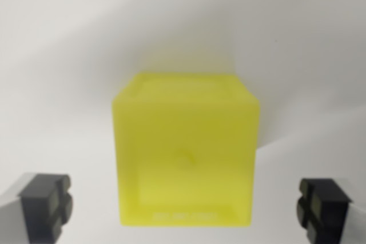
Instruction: Pick yellow cube
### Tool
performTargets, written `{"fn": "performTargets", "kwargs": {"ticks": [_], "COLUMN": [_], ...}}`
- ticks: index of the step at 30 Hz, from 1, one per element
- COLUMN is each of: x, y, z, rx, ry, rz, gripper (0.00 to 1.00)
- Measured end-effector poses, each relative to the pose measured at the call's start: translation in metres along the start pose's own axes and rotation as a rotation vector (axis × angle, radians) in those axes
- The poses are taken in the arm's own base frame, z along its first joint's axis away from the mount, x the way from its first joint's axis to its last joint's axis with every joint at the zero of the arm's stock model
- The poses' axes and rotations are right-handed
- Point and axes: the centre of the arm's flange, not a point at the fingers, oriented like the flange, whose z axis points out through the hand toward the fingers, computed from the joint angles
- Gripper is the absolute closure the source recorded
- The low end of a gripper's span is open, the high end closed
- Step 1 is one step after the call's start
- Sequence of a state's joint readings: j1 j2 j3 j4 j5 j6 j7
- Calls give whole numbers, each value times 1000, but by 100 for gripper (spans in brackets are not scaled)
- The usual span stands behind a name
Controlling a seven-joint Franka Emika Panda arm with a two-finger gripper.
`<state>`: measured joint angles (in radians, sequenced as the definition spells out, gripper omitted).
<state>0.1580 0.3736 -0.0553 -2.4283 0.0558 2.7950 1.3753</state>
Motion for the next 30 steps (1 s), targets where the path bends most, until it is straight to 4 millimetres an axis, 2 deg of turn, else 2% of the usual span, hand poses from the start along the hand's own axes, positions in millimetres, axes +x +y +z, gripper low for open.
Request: {"fn": "performTargets", "kwargs": {"ticks": [15,20,21,30], "x": [-2,-2,-2,-2], "y": [1,1,1,1], "z": [37,41,41,28], "rx": [3,4,5,6], "ry": [0,0,0,-1], "rz": [10,13,13,14], "gripper": [0,0,100,100]}}
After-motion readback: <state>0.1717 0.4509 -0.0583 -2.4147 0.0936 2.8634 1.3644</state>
